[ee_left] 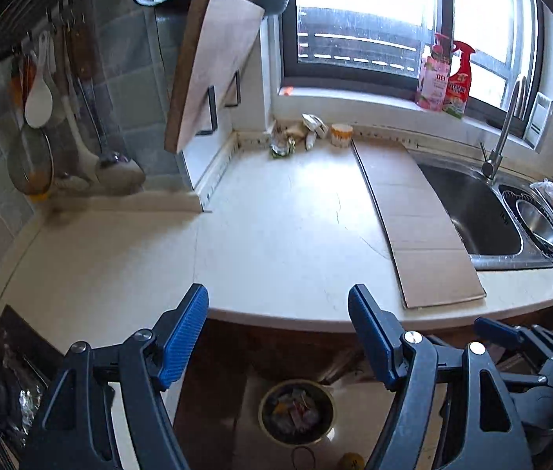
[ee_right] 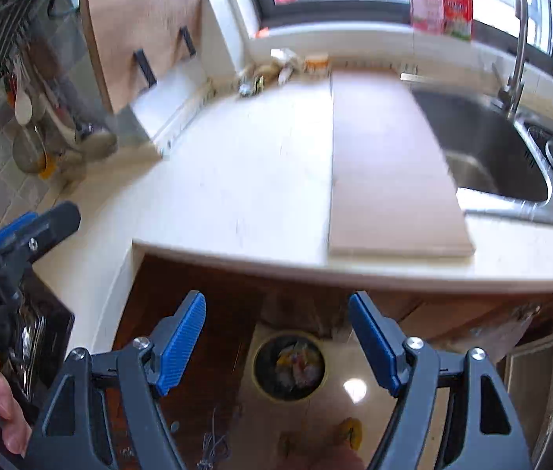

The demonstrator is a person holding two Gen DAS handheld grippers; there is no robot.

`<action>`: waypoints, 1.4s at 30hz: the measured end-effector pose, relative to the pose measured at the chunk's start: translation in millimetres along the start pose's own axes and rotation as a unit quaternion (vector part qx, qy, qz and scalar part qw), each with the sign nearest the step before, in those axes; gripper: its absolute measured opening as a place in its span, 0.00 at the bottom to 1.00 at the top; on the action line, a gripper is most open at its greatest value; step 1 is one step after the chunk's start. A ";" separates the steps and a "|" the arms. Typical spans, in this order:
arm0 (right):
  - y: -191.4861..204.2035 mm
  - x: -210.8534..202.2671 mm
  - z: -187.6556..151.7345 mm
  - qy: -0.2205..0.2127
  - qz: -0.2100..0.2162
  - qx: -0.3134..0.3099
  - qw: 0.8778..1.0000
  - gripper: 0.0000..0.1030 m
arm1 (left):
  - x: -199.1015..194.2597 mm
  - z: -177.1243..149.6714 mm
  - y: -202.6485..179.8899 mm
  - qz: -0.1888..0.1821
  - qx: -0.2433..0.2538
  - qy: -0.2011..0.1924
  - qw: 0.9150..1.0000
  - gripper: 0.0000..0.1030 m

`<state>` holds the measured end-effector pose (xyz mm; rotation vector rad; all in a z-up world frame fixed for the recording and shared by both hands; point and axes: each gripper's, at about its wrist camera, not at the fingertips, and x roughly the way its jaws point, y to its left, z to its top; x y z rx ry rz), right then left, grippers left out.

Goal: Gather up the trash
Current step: 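Raise both open tools back over the counter trash, then grasp the white tissue with the left tool while the right tool grasps the paper cup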

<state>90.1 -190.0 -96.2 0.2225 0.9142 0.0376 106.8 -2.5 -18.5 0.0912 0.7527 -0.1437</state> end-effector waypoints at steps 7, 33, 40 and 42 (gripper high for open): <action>-1.6 -35.4 80.6 -0.076 -0.021 0.000 0.997 0.74 | -0.8 79.4 -0.4 0.017 0.012 -0.027 0.999 0.70; -110.5 203.8 415.1 -0.029 0.049 -0.059 0.997 0.74 | 338.9 373.3 -108.6 0.102 0.082 0.046 0.990 0.70; -122.4 315.2 411.1 0.027 0.060 -0.071 0.995 0.74 | 441.0 366.9 -103.0 0.064 0.056 0.111 0.990 0.70; -119.1 331.7 409.2 0.032 0.068 -0.076 0.994 0.74 | 459.3 363.3 -101.2 0.053 0.047 0.126 0.990 0.70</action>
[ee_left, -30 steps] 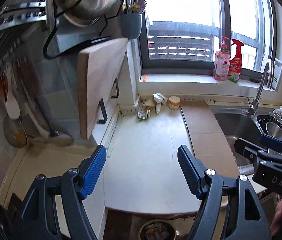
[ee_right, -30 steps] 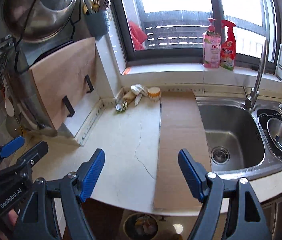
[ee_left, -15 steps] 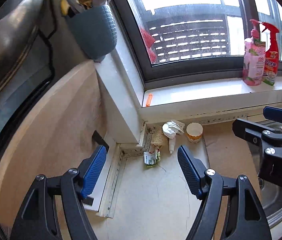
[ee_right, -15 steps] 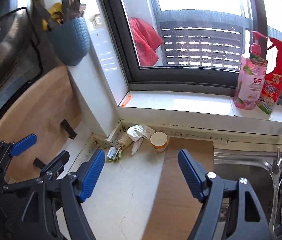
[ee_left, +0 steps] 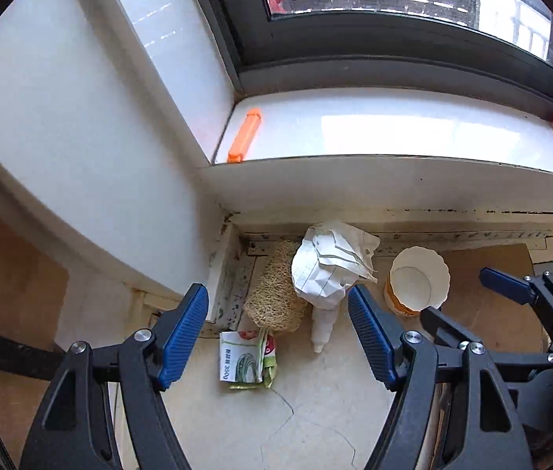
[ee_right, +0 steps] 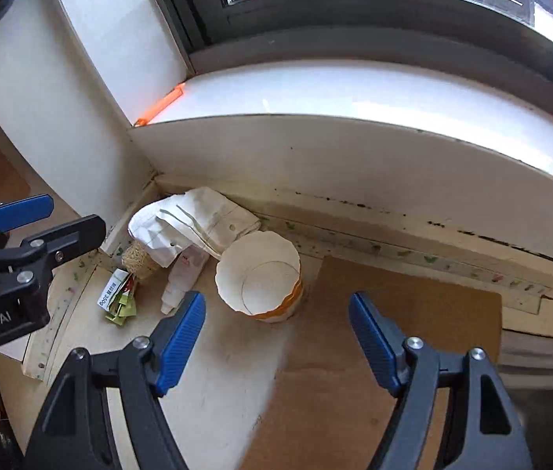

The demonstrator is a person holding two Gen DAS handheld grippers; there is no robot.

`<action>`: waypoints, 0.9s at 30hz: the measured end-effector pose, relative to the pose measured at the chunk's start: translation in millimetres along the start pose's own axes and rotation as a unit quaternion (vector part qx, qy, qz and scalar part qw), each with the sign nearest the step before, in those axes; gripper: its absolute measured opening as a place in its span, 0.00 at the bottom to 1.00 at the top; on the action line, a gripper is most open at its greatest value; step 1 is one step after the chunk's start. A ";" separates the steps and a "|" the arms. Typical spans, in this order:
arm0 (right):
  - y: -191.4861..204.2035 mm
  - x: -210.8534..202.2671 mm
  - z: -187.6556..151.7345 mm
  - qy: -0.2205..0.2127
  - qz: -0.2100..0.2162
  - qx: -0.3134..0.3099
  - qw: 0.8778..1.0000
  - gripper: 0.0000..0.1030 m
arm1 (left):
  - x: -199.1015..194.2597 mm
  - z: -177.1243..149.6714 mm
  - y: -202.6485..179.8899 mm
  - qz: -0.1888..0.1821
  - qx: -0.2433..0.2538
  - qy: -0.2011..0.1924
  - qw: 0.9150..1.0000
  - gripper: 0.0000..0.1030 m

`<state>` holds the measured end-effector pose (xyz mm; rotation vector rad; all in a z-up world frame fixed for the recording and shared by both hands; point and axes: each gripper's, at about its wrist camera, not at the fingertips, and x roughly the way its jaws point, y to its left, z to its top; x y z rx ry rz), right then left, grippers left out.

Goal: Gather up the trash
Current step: 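Grasp the white tissue with the left tool while the right tool grasps the paper cup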

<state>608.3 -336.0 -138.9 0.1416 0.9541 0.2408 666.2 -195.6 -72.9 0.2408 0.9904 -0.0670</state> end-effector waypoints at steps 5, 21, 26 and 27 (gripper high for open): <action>9.1 25.7 -3.2 0.001 0.006 -0.014 1.000 0.74 | 23.1 3.7 1.2 -0.038 -0.024 0.015 0.999 0.70; -32.5 -18.2 -21.7 -0.081 0.033 0.080 0.993 0.50 | 66.7 21.5 -26.6 -0.047 -0.003 0.039 0.998 0.70; -44.2 -22.7 -29.1 -0.091 0.049 0.096 0.990 0.50 | 81.0 22.6 -30.6 -0.040 -0.004 0.053 0.998 0.44; -47.0 -23.4 -27.5 -0.092 0.048 0.097 0.990 0.50 | 81.1 21.5 -30.8 -0.040 -0.007 0.051 0.998 0.41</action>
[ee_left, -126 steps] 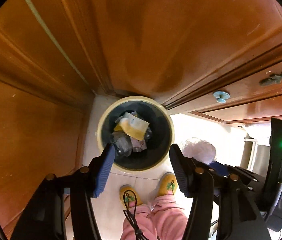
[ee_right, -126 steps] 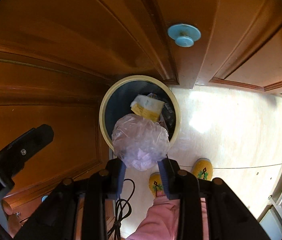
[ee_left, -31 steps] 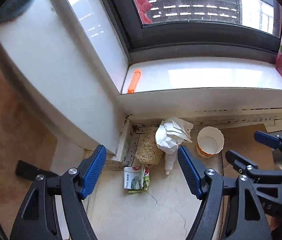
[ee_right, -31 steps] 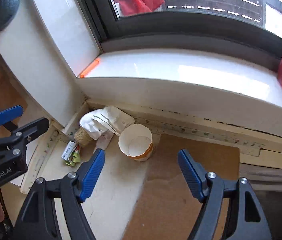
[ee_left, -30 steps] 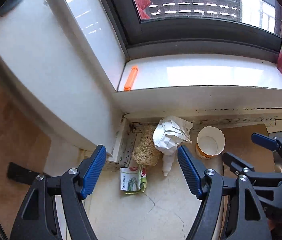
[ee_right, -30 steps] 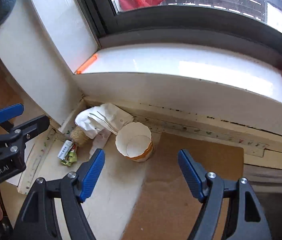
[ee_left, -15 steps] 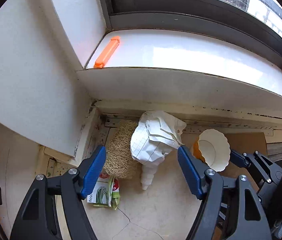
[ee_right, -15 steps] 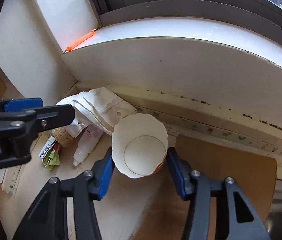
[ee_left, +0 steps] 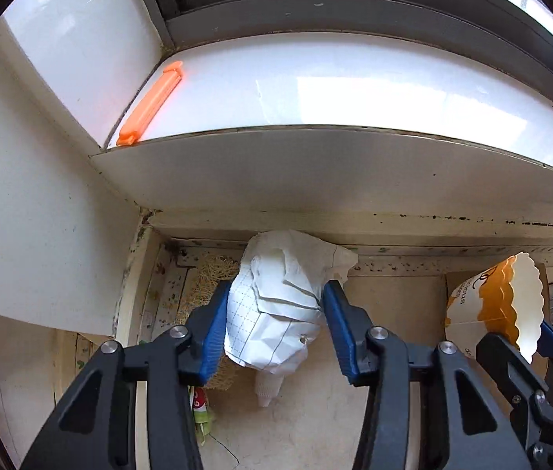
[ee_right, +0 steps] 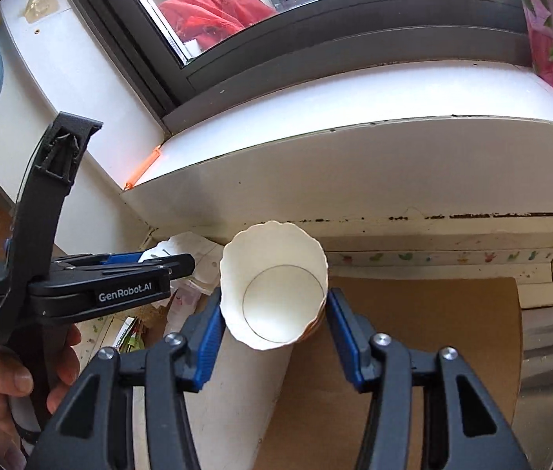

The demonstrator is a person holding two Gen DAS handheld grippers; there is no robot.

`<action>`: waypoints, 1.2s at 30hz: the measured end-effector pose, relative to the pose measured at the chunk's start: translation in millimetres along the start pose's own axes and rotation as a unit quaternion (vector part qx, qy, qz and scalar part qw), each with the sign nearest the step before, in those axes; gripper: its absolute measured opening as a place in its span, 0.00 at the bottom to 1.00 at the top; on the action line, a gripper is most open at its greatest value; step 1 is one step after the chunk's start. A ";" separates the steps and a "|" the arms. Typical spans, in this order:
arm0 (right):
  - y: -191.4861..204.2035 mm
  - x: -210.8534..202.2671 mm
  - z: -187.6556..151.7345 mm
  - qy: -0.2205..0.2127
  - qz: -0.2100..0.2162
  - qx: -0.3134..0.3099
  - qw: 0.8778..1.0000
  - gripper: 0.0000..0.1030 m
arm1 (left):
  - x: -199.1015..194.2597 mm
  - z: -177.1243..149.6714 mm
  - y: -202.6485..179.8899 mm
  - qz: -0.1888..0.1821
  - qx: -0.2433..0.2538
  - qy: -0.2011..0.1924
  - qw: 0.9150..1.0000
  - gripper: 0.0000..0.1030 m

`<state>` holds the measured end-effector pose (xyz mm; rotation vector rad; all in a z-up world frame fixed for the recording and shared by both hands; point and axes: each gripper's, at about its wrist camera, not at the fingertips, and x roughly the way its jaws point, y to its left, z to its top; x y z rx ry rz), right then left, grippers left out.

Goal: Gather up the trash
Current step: 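Grasp the white tissue with the left tool while the right tool grasps the paper cup, then carry the tissue with the left tool while the right tool carries the cup to the bin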

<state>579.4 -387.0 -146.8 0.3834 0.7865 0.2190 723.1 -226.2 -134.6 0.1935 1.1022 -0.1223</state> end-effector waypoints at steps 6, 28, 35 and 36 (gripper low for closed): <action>-0.7 -7.2 -6.5 0.008 0.006 0.009 1.000 0.50 | -19.2 -13.7 -3.0 0.005 0.009 -0.024 1.000 0.25; 108.3 -181.5 -122.2 0.010 0.016 0.000 1.000 0.50 | -256.9 -236.0 28.5 -0.061 0.034 -0.077 0.995 0.25; 146.7 -251.4 -203.0 -0.003 -0.008 -0.003 1.000 0.50 | -312.1 -334.2 53.1 -0.089 0.051 -0.106 0.989 0.25; 152.5 -258.9 -213.6 -0.005 -0.013 -0.005 1.000 0.50 | -316.7 -347.7 55.4 -0.096 0.049 -0.108 0.988 0.25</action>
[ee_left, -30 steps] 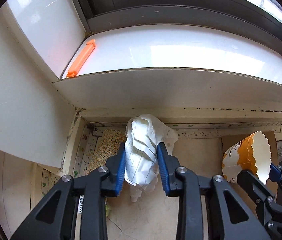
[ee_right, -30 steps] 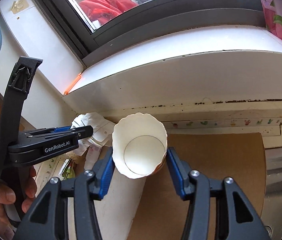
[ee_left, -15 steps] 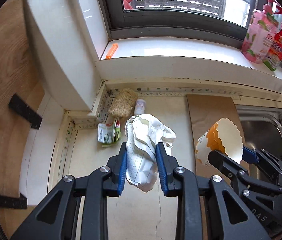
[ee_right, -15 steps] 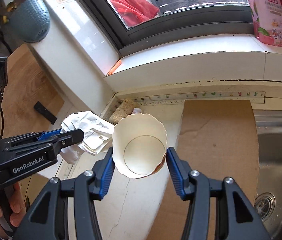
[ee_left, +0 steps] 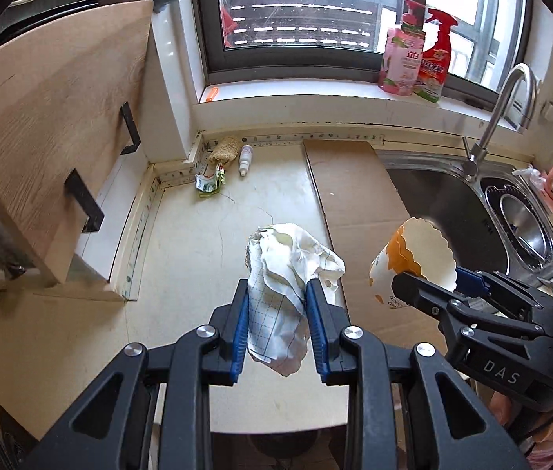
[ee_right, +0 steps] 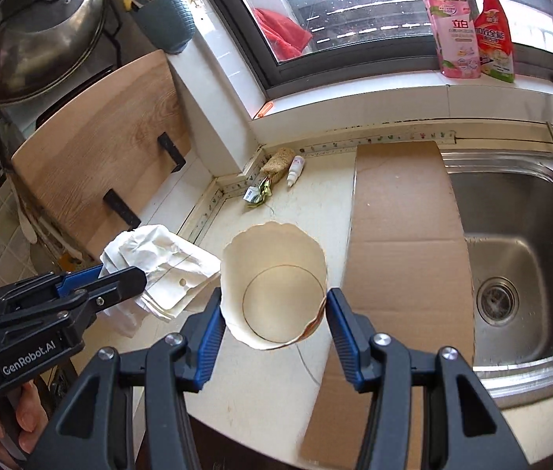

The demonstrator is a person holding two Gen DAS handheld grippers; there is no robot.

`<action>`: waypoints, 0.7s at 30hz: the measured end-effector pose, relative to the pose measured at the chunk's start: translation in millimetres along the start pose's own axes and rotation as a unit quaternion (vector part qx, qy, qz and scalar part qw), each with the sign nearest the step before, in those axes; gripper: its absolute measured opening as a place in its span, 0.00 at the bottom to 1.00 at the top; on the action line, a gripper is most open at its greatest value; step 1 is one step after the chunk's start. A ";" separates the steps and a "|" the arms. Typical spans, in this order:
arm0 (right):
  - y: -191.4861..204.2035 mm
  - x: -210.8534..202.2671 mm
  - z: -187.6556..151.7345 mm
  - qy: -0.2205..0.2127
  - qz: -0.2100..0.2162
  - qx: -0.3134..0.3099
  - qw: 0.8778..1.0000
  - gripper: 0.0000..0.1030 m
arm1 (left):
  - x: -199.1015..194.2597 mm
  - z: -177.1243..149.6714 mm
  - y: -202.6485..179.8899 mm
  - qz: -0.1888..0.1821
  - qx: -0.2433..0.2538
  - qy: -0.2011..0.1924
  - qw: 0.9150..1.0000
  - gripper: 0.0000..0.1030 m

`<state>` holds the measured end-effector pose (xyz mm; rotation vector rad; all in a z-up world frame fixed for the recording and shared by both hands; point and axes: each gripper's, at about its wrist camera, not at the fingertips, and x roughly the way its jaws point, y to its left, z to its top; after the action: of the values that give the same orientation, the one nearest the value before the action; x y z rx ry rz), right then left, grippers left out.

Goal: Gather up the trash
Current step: 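Carry the tissue with the left tool while the right tool carries the cup to the bin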

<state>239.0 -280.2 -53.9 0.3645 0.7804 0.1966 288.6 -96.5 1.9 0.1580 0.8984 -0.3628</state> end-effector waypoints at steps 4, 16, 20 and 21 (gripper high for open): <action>22.9 -32.6 -49.7 -0.004 -0.024 -0.013 1.000 0.50 | -25.8 -50.8 -3.2 -0.014 -0.004 -0.013 1.000 0.25; 43.5 -61.4 -203.0 0.076 -0.058 -0.022 0.995 0.50 | -37.1 -199.4 -29.0 -0.025 -0.022 0.054 0.998 0.25; 34.0 -50.1 -244.8 0.125 -0.061 -0.021 0.990 0.50 | -13.8 -238.3 -31.5 -0.022 -0.033 0.106 0.994 0.25; 32.0 -46.4 -250.8 0.133 -0.061 -0.022 0.989 0.50 | -7.4 -247.1 -32.0 -0.021 -0.036 0.118 0.992 0.25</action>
<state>25.8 -203.0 -175.0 0.2497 1.0573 0.1487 91.0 -54.2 -144.0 0.1172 1.1477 -0.3547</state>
